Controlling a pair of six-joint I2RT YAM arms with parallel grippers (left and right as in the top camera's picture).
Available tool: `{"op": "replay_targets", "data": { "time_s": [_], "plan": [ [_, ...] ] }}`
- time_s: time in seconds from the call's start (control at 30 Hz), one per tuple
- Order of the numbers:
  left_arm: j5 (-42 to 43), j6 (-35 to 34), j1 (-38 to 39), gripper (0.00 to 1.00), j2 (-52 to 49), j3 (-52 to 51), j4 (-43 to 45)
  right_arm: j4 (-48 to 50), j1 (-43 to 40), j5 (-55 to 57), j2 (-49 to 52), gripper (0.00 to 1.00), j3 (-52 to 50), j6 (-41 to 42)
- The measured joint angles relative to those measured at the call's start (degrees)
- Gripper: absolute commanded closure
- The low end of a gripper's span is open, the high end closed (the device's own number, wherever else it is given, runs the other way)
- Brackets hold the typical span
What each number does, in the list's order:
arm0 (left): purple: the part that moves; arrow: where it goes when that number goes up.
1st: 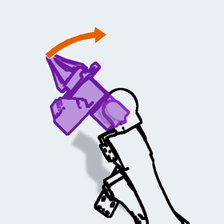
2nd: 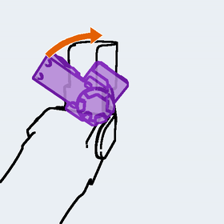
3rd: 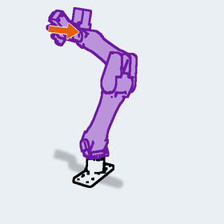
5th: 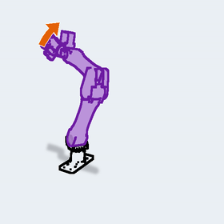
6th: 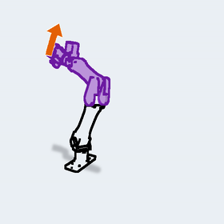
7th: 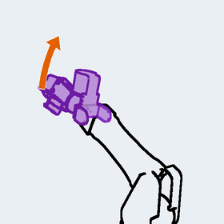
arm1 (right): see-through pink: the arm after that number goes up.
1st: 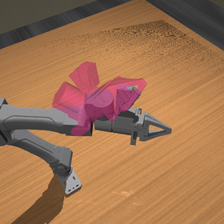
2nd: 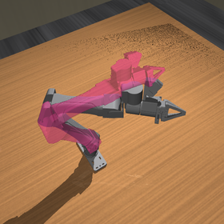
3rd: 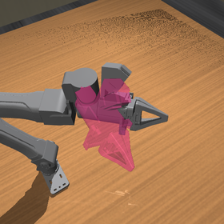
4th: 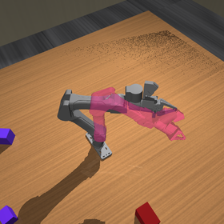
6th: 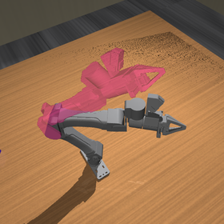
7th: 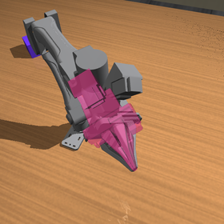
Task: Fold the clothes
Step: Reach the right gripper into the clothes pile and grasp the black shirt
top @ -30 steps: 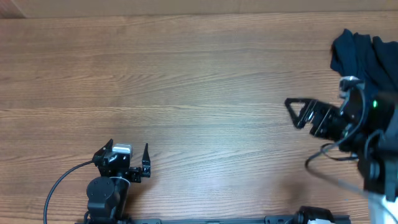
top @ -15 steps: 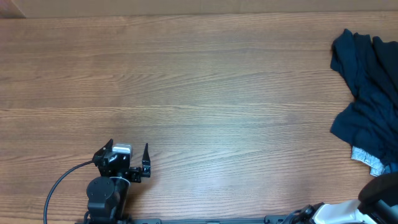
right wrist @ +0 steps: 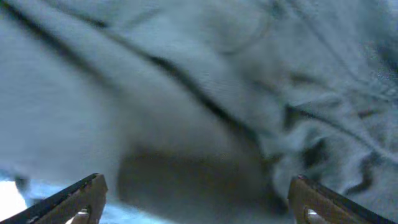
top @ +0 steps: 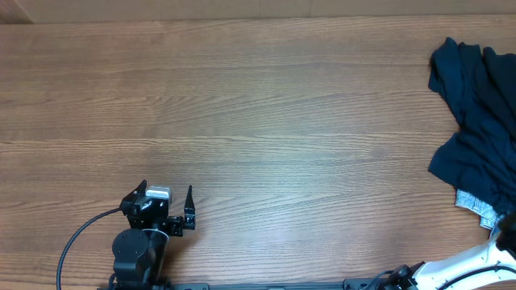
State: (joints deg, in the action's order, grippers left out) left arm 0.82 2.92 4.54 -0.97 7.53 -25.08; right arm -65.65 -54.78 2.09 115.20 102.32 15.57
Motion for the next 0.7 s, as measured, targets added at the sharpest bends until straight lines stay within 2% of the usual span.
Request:
{"op": "replay_targets", "data": {
  "time_s": [0.07,0.1,0.2,0.23,0.27,0.33,0.5,0.63,0.7],
  "plan": [
    [0.0,0.0,0.0,0.0,0.0,0.0,0.0,-0.15,-2.51,-0.76,1.49,0.1,0.0,-0.87],
    [0.0,0.0,0.0,0.0,0.0,0.0,0.0,-0.35,-3.34,-1.66,1.6,0.16,0.0,-1.27],
    [0.0,0.0,0.0,0.0,0.0,0.0,0.0,-0.46,-3.43,-3.02,1.6,0.55,0.0,-2.01],
    [0.0,0.0,0.0,0.0,0.0,0.0,0.0,-0.39,-3.06,-3.41,1.6,0.73,0.0,-1.95],
    [0.0,0.0,0.0,0.0,0.0,0.0,0.0,-0.5,-2.58,-3.85,1.6,0.82,-0.02,-1.95],
    [0.0,0.0,0.0,0.0,0.0,0.0,0.0,-0.83,-1.92,-4.87,1.6,0.95,-0.02,-2.21],
    [0.0,-0.02,0.0,0.0,0.0,0.0,0.0,-3.67,-1.68,-10.78,1.36,0.96,2.64,-2.1],
    [0.0,0.0,0.0,0.0,0.0,0.0,0.0,-8.11,-0.59,-19.45,-3.19,0.96,14.78,-2.08],
    [0.0,0.0,0.0,0.0,0.0,0.0,0.0,-9.49,2.6,-24.76,-8.61,0.96,23.43,-2.08]
  ]
}}
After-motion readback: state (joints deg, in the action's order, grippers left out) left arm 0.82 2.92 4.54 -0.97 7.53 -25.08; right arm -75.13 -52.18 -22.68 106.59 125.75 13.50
